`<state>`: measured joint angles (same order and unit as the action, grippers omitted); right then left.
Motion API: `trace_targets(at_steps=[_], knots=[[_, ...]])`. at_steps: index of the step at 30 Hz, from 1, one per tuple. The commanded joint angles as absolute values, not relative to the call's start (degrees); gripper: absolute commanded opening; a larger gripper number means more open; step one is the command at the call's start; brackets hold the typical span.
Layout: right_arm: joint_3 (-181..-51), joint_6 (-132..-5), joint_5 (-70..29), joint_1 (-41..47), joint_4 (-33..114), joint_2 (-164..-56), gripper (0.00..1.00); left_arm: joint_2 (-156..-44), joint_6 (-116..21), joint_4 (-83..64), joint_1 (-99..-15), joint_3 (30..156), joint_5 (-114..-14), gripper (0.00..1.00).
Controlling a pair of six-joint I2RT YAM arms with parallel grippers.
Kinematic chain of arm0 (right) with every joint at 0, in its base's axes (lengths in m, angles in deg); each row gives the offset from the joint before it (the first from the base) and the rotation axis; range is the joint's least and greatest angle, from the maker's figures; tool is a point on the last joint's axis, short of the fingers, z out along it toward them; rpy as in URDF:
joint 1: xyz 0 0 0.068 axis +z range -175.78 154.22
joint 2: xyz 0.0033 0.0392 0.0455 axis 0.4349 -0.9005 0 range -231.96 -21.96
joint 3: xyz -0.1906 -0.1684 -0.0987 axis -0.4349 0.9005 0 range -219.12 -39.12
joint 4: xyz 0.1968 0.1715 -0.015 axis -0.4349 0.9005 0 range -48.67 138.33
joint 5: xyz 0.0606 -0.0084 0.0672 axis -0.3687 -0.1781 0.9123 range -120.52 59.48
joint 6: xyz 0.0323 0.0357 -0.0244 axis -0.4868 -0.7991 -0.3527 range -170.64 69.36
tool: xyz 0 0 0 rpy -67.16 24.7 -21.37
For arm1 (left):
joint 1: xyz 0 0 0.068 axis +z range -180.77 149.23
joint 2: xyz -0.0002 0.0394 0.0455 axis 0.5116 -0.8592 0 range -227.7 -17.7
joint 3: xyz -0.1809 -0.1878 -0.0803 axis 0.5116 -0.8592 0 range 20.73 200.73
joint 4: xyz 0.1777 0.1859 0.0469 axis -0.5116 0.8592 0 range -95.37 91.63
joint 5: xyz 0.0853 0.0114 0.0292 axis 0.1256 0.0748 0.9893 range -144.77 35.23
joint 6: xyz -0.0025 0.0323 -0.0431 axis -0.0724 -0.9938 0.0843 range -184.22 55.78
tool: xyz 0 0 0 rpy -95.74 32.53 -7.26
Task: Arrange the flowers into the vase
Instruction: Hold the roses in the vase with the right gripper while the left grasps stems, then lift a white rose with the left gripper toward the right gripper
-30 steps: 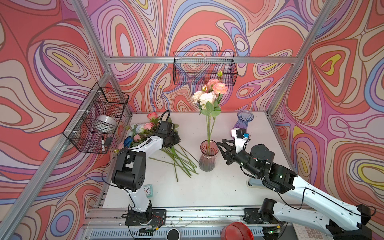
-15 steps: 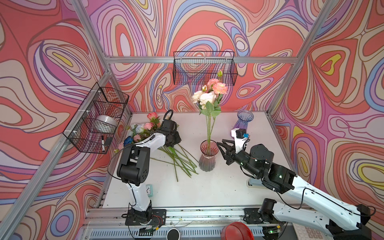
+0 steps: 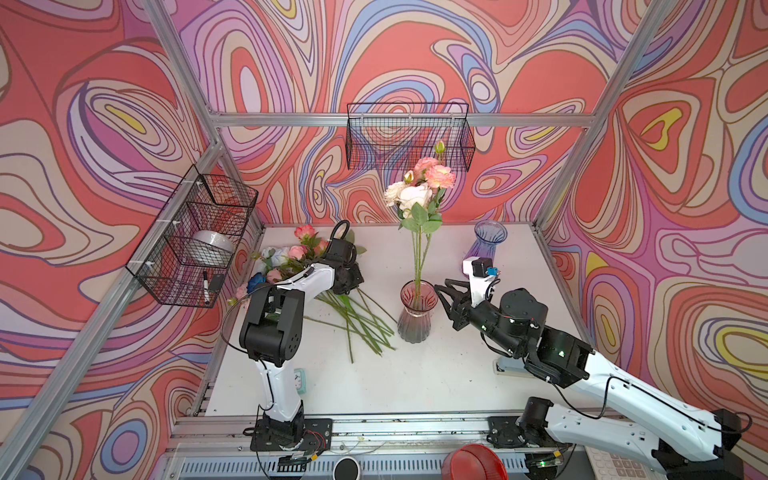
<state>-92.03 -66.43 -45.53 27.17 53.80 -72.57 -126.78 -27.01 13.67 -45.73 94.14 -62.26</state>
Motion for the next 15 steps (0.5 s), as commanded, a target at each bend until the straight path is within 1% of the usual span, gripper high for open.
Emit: trace_targets(at_steps=[1, 8, 12, 15], knots=[[-91.7, -66.6, -46.1, 27.1, 54.3, -71.9, 0.35, -125.0, -26.6, 13.9, -45.8, 94.1, -61.4, 0.01], [-91.9, -66.7, -45.6, 27.1, 54.1, -72.1, 0.35, -116.5, -25.5, 11.6, -45.8, 93.0, -59.8, 0.00], [-92.3, -66.8, -45.3, 27.1, 54.3, -72.0, 0.36, -109.2, -25.7, 10.5, -45.8, 92.4, -57.7, 0.00], [-92.9, -66.8, -44.6, 27.1, 54.6, -71.9, 0.39, -103.1, -26.7, 10.2, -45.8, 91.6, -55.9, 0.00]])
